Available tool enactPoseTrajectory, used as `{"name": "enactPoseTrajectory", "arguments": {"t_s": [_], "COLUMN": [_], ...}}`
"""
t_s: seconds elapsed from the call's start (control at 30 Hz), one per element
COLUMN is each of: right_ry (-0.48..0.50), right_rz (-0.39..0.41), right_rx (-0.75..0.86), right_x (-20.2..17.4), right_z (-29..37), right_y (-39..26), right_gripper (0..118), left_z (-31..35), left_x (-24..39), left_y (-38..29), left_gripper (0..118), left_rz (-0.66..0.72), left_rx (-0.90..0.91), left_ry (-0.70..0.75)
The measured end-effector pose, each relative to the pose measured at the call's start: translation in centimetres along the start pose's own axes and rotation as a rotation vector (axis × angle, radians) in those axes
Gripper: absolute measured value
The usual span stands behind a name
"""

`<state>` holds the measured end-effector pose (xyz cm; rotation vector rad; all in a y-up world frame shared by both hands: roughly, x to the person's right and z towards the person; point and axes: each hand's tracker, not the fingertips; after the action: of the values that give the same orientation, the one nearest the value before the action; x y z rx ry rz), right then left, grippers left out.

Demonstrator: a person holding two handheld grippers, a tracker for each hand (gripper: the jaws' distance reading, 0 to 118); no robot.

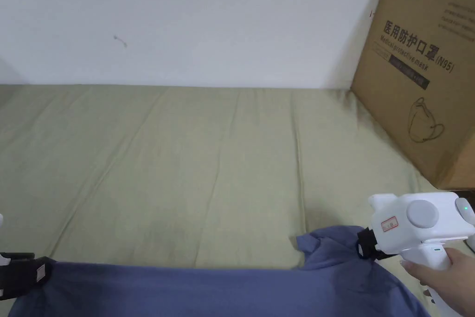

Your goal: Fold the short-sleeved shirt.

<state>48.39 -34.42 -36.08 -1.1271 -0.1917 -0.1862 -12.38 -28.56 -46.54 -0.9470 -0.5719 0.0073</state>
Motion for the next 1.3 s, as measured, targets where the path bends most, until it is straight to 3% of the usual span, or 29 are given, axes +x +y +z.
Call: {"name": "enactPoseTrajectory", "arguments": {"t_s": [0.2, 0.37, 0.53, 0.73, 0.9, 1.07, 1.13, 1.17, 1.2, 1.23, 1.27, 1.3], "right_ry": [0.041, 0.037, 0.036, 0.103, 0.068, 0.058, 0.047, 0.030, 0.015, 0.012, 0.007, 0.016], "right_rz": [-0.194, -0.196, -0.180, -0.264, -0.257, -0.235, -0.236, -0.220, -0.198, -0.173, -0.150, -0.129], "right_rx": [0.261, 0.377, 0.424, 0.223, -0.026, -0.010, 0.015, 0.049, 0.085, 0.112, 0.154, 0.215], "right_x": [1.4, 0.8, 0.8, 2.2, 2.0, 2.4, 2.1, 1.8, 1.4, 1.1, 0.3, -0.4], "right_z": [5.4, 10.5, 14.2, 15.7, 12.5, 9.6, 10.2, 11.2, 12.1, 13.1, 14.4, 16.1], "right_y": [0.8, 0.8, -3.8, -16.5, -24.5, -26.1, -25.4, -25.3, -24.7, -24.2, -23.8, -23.3], "right_gripper": [0, 0, 0, 0, 0, 2, 17, 40, 81, 105, 116, 117], "left_z": [0.3, 2.6, 5.3, 7.3, 5.8, 5.1, 5.9, 6.5, 7.3, 8.0, 9.2, 11.0], "left_x": [0.2, 0.4, 1.7, 0.9, 0.4, 0.4, 0.6, 0.9, 1.1, 1.4, 2.0, 2.7], "left_y": [1.3, 2.8, 1.3, -7.2, -15.0, -17.4, -17.1, -16.6, -16.1, -15.5, -14.9, -14.0], "left_gripper": [2, 2, 2, 2, 2, 5, 43, 74, 110, 118, 116, 116], "left_rz": [0.014, 0.048, -0.039, 0.003, 0.012, 0.022, 0.051, 0.043, 0.036, 0.033, 0.029, 0.010], "left_rx": [0.127, 0.222, 0.225, 0.056, -0.155, -0.125, -0.085, -0.057, -0.027, -0.002, 0.042, 0.134], "left_ry": [0.053, -0.013, -0.005, -0.054, -0.027, 0.000, 0.012, 0.036, 0.044, 0.047, 0.047, 0.051]}}
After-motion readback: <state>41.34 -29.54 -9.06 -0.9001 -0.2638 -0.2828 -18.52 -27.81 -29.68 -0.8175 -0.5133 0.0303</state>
